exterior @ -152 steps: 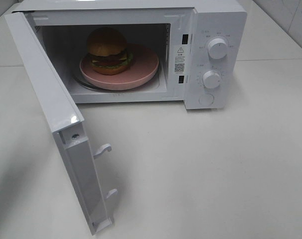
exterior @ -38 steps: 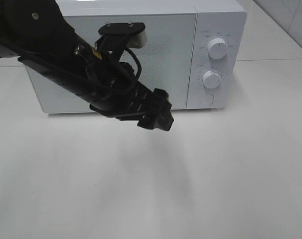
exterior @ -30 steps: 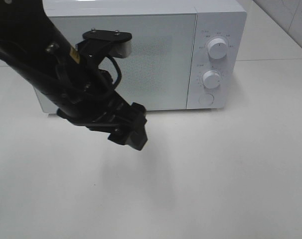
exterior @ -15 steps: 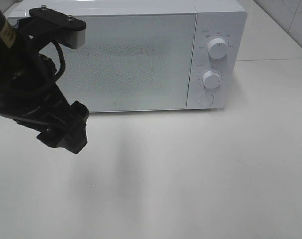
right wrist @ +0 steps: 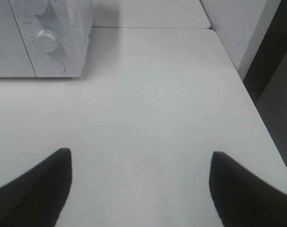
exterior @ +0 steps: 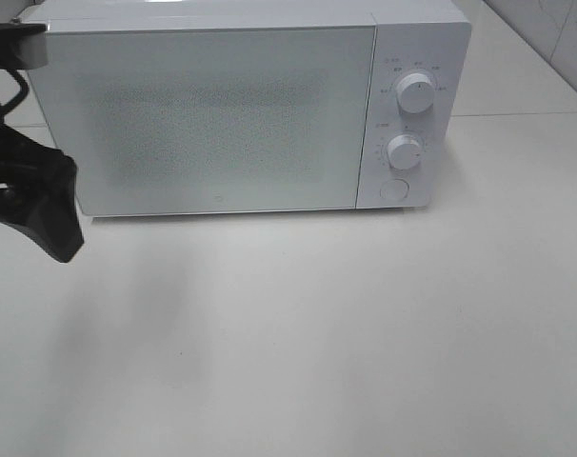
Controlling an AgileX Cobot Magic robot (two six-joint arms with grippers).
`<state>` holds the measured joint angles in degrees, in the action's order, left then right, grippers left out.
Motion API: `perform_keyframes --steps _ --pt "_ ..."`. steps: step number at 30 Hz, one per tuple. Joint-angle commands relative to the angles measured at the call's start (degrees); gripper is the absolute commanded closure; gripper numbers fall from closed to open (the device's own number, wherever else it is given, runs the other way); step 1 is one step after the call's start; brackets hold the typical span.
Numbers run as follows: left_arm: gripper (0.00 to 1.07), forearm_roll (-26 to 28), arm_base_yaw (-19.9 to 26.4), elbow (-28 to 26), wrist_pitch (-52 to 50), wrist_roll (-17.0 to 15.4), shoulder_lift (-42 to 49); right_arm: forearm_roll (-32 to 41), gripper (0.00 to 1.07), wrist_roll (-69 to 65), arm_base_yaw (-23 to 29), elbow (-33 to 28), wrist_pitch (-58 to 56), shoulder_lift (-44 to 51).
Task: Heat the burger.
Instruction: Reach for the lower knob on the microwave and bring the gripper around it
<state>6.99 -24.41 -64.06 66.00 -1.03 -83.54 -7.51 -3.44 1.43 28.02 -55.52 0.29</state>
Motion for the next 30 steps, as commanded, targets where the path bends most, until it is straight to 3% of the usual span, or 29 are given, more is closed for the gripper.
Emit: perform_keyframes --steps 1,2,5,7,9,10,15,30 --pt "0.24 0.8 4.9 0.2 2.1 1.0 0.4 0.3 0.31 0.2 -0.2 -0.1 0.4 1.7" --pt "0.24 1.3 7.5 0.2 3.0 1.5 0.4 0.3 0.31 0.2 -0.2 -0.1 0.4 1.7" --pt "0.24 1.7 9.1 0.2 3.5 2.0 0.4 0.3 0.31 0.2 -0.2 -0.1 0.4 1.7" --pt "0.24 3.2 14.6 1.0 4.1 3.2 1.4 0.3 0.31 0.2 -0.2 -0.1 0.4 1.7" --pt "0.24 3.6 15.8 1.4 4.1 3.4 1.9 0.3 0.31 0.2 -0.2 -0.1 0.4 1.7" --pt "0.24 4.5 18.7 2.9 3.6 3.5 3.5 0.3 0.31 0.2 -0.2 -0.1 0.4 1.7" --pt "0.24 6.2 24.3 8.6 1.8 3.5 9.3 0.3 0.31 0.2 -0.2 -0.1 0.4 1.7" --pt "0.24 6.2 25.9 26.0 -4.2 3.5 34.9 0.3 0.31 0.2 -0.2 -0.1 0.4 1.7"
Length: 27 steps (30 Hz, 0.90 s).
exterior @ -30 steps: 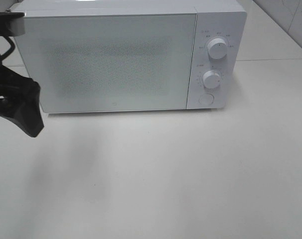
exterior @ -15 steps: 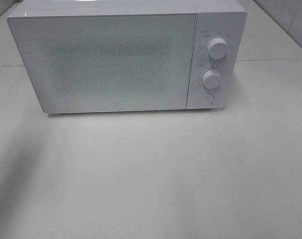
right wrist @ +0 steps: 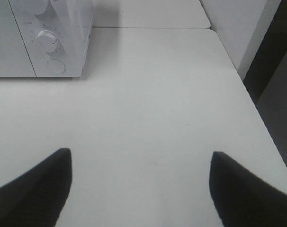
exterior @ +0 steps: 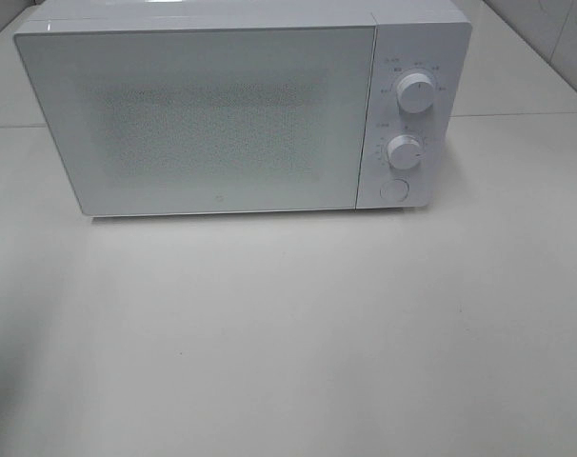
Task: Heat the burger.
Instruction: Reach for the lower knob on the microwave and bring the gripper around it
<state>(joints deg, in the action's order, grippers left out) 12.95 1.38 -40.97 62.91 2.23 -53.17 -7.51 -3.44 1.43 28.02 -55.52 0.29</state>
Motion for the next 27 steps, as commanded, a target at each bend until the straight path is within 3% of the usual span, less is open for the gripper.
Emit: perform_keyframes --steps 1,7,12,17,27 --pt "0.24 0.2 0.1 4.6 -1.0 0.2 8.0 0.3 0.31 0.2 -0.2 -0.1 0.4 1.7" --pt "0.24 -0.5 0.1 9.3 -0.9 0.0 19.5 0.3 0.31 0.2 -0.2 -0.1 0.4 1.7" --pt "0.24 -1.2 0.1 9.9 -1.3 -0.6 26.8 0.3 0.31 0.2 -0.2 -0.1 0.4 1.7" --pt "0.24 -5.8 0.1 11.5 -1.7 -1.2 37.9 0.3 0.31 0.2 -0.2 -0.1 0.4 1.7" --pt "0.24 -5.8 0.1 11.4 -1.7 -1.0 46.5 0.3 0.31 0.2 -0.2 -0.1 0.4 1.7"
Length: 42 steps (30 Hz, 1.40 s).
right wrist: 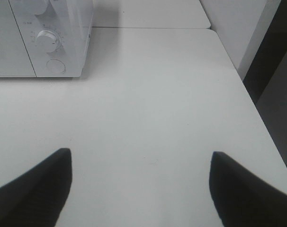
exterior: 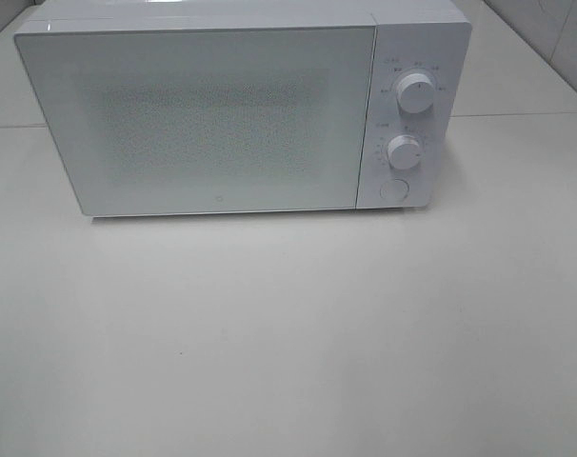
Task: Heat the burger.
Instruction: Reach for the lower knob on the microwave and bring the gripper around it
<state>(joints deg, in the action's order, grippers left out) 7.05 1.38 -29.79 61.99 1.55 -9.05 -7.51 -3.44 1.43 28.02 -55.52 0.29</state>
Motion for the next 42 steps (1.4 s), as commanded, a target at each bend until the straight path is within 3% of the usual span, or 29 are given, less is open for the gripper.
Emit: perform_keyframes --steps 1,7,42 --pt "0.24 0.1 0.1 0.2 -0.8 -0.3 4.5 0.3 0.31 0.2 -0.2 -0.1 0.4 1.7" --pt "0.24 -0.5 0.1 0.2 -0.8 -0.3 10.8 0.3 0.31 0.2 -0.2 -0.1 0.4 1.7" --pt "0.25 -1.3 0.1 0.2 -0.8 -0.3 10.3 0.3 0.31 0.2 -0.2 -0.1 0.4 1.6"
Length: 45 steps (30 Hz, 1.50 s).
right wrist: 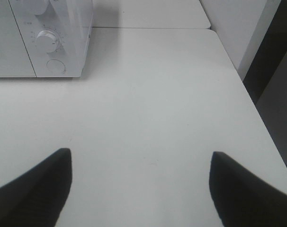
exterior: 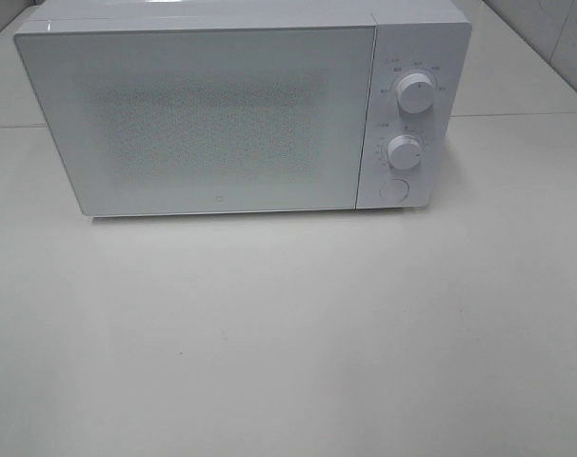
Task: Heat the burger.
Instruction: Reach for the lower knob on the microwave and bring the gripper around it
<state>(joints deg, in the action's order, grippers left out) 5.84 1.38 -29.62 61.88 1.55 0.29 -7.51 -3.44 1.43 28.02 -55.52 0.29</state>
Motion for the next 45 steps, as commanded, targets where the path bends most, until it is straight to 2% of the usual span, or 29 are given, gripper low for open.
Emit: perform_keyframes --steps 1,25,32,38,45 --pt "0.25 -0.1 0.1 0.1 -0.7 -0.3 1.0 0.3 0.31 0.2 -0.2 -0.1 0.4 1.6" --pt "0.25 -0.1 0.1 0.1 -0.7 -0.3 1.0 -0.2 0.31 0.2 -0.1 -0.1 0.5 1.6" --pt "0.25 -0.1 0.1 0.1 -0.7 -0.3 1.0 -1.2 0.31 0.2 -0.1 3.0 0.7 -0.6" --pt "0.25 -0.1 0.1 0.1 -0.7 -0.3 1.0 -2.5 0.31 0.2 -0.1 3.5 6.5 -6.2" --pt "0.25 -0.1 0.1 0.1 -0.7 -0.3 1.0 -2.6 0.31 0.2 -0.1 0.6 20.2 -14.2"
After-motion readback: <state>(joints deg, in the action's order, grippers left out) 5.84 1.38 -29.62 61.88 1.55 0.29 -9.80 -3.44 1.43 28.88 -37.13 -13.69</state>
